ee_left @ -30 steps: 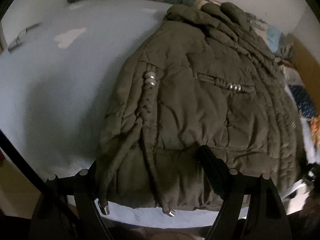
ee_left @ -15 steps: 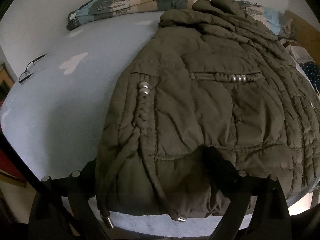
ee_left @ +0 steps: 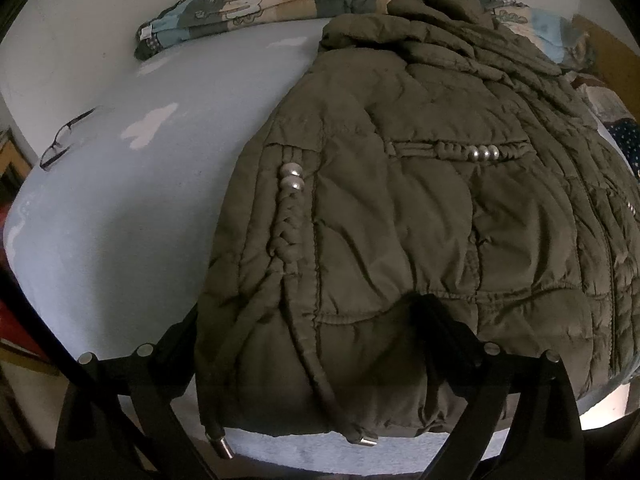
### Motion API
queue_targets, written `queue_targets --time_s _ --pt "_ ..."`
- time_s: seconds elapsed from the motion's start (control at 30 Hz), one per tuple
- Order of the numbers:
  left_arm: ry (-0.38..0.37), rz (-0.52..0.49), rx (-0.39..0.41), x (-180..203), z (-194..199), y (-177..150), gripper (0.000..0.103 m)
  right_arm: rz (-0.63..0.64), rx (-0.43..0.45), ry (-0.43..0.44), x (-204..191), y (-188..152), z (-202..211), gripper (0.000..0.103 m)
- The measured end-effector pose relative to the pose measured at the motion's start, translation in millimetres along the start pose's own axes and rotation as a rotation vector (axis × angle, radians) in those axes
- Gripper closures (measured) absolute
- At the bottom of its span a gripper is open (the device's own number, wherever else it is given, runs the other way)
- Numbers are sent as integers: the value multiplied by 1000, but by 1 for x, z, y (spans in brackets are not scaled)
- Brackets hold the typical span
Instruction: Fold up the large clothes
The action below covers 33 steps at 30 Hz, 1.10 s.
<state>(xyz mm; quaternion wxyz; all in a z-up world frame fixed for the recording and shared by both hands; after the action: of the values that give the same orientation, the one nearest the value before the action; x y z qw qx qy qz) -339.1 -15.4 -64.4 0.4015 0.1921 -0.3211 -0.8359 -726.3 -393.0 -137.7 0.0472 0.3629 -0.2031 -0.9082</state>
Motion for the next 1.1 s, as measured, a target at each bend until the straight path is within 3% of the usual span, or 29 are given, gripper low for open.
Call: queue_targets --time_s 0.53,0.73,0.8,0.97,1.07,1.1 --pt "-27 -51 65 10 16 7 30 6 -51 -10 -1 1 1 58" --pt "-48 -52 110 12 26 14 48 67 -7 12 -13 2 8 80" --pt "-37 -52 127 9 29 17 62 85 14 20 -18 4 11 82" --pt "-33 -44 112 6 26 14 62 129 32 8 -23 4 14 83" --pt "-28 -46 87 7 21 10 45 122 27 -1 -22 3 11 83" --pt "-24 -46 81 7 19 9 45 117 24 -4 -21 3 10 83"
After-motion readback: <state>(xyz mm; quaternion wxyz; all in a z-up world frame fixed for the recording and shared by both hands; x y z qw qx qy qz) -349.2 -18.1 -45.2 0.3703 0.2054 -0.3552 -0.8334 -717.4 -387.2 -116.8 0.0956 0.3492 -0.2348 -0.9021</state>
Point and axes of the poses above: each gripper's, at about its wrist camera, not at the fingertips, and z roughly against the way its jaws point, x to its right, y to its top, the point moved 8 cm from there along -z, roughly the way its jaws point, and after that the axes turned 12 degrees about x, right-handed, at the moved point
